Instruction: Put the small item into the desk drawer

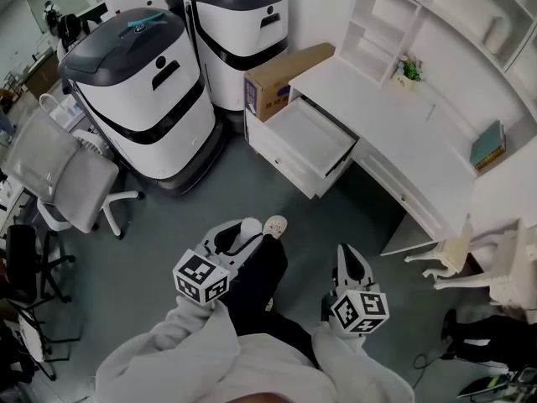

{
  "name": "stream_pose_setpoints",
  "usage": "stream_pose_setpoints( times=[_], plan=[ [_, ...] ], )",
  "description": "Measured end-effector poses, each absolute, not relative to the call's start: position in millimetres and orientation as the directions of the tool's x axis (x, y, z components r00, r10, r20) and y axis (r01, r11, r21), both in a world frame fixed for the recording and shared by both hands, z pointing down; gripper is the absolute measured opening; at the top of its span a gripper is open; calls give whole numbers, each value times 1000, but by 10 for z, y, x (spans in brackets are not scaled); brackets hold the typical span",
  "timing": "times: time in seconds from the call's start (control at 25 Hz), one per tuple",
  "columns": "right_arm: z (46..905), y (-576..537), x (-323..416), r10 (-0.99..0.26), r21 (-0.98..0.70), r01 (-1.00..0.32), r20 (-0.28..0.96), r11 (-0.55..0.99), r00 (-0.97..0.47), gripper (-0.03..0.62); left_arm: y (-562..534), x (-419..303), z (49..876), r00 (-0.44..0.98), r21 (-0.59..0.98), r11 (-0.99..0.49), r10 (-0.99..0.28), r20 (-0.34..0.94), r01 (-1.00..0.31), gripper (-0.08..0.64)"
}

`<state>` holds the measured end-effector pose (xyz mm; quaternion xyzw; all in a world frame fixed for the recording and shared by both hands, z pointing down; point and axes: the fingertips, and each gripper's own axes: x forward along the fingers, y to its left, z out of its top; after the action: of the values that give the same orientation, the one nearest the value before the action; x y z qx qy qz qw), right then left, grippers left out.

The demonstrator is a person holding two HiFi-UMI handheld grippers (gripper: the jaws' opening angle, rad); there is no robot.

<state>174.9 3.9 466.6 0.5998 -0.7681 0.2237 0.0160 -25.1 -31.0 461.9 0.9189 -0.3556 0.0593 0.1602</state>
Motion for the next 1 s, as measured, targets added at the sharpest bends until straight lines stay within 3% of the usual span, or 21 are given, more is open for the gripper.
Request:
stream_pose_setpoints(
  times=[1.0],
  plan=[
    [4241,-2073,2204,-943,-320,-940,260,119,-208,38,-2622,216,4270,786,279,-737,-598,154,-616,187]
  ],
)
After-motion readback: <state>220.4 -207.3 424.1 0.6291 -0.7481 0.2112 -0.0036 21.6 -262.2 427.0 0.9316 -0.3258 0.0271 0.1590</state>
